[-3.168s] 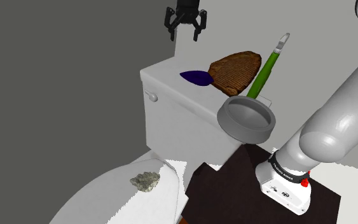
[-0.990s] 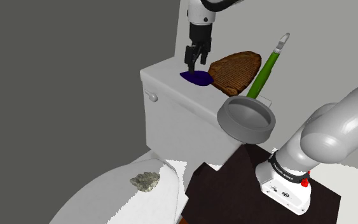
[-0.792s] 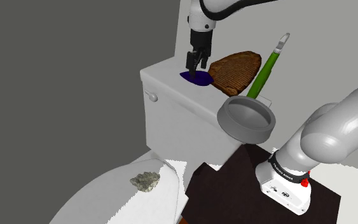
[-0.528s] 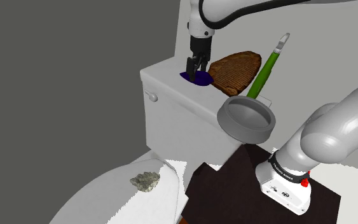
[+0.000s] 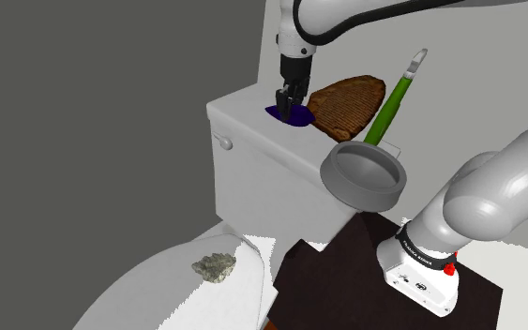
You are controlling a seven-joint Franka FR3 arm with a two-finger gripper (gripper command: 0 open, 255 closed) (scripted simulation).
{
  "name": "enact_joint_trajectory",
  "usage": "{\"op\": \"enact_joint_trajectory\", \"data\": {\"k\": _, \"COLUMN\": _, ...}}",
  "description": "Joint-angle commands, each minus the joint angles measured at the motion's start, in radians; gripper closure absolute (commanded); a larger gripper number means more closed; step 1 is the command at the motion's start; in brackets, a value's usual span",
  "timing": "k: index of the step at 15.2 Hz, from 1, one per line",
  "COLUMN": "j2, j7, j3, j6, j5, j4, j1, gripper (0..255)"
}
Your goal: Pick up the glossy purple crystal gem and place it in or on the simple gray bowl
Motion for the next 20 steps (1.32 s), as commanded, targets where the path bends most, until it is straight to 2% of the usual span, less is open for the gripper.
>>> {"op": "enact_joint_trajectory", "data": {"k": 1, "j2": 0.0, "j7": 0.0, "j3": 0.0, "j6": 0.0, "j5": 0.0, "j4": 0.0, "j1": 0.0, "gripper": 255}}
{"op": "enact_joint_trajectory", "data": {"k": 9, "j2": 0.0, "j7": 0.0, "j3": 0.0, "j6": 0.0, "j5": 0.0, "j4": 0.0, "j1": 0.0, "gripper": 255}}
{"op": "enact_joint_trajectory", "data": {"k": 20, "j2": -0.023, "j7": -0.009, "j3": -0.005, "j6": -0.148, "j5": 0.003, "j4": 0.125, "j1": -0.001, "gripper": 255}}
